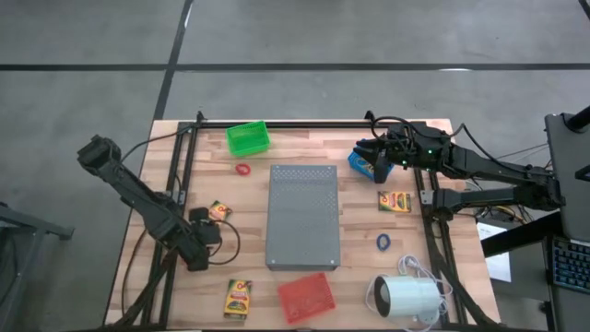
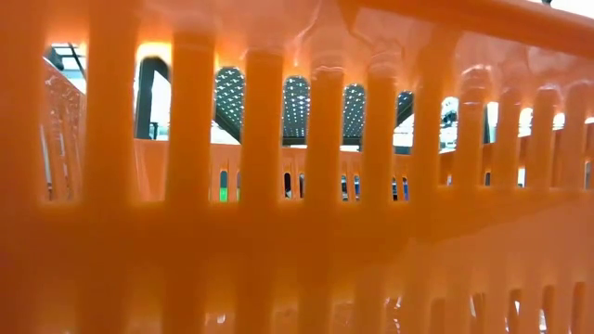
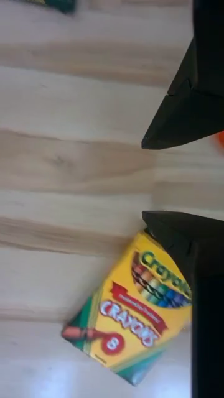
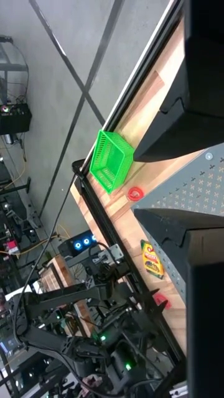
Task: Pick & Place Office Desk Supplies
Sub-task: Put the top left yellow crayon box into the green basket
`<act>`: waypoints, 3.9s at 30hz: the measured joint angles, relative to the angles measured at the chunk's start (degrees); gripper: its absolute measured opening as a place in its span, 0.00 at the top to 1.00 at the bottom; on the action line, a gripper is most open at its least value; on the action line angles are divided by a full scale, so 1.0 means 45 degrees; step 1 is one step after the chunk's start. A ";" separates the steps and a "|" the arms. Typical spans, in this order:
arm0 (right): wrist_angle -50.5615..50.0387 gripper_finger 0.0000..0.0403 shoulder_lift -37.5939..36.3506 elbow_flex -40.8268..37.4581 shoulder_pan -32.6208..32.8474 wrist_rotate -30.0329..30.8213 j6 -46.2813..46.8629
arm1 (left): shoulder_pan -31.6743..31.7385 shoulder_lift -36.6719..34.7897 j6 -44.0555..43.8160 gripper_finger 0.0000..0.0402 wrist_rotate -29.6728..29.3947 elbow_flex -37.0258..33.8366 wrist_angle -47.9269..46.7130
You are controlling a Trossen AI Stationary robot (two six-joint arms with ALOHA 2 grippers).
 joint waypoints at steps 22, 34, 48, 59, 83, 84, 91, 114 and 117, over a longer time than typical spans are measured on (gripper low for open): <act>-0.0005 0.68 0.0015 0.0000 -0.0004 0.0003 0.0000 | -0.0586 0.4026 0.1524 0.55 -0.0745 0.0995 -0.0993; -0.0005 0.69 0.0015 0.0000 0.0003 0.0002 0.0000 | -0.2317 0.4906 -0.0313 0.56 -0.2092 0.1788 -0.2338; -0.0005 0.68 0.0015 0.0000 0.0003 0.0003 0.0000 | -0.2366 0.4906 -0.0272 0.56 -0.2537 0.0770 -0.1962; -0.0005 0.69 0.0010 0.0000 0.0003 0.0001 0.0000 | -0.2371 0.4881 0.0016 0.57 -0.2994 -0.0050 -0.1228; -0.0010 0.70 0.0000 0.0000 0.0003 0.0000 0.0000 | -0.2366 0.4906 -0.0462 0.84 -0.3575 -0.0597 -0.0672; -0.0010 0.71 0.0000 0.0000 0.0003 -0.0001 -0.0002 | -0.2362 0.4906 -0.0458 0.85 -0.3580 -0.0597 -0.0676; -0.0010 0.71 0.0000 0.0000 0.0003 0.0001 0.0000 | -0.2362 0.4911 -0.0463 0.96 -0.3634 -0.0607 -0.0659; -0.0010 0.69 0.0005 0.0000 0.0003 0.0003 0.0000 | -0.2357 0.4867 -0.0429 1.00 -0.4487 0.0943 -0.2087; -0.0010 0.69 0.0005 0.0000 0.0003 -0.0001 -0.0002 | -0.2357 0.4847 -0.1052 1.00 -0.4722 0.1372 -0.2686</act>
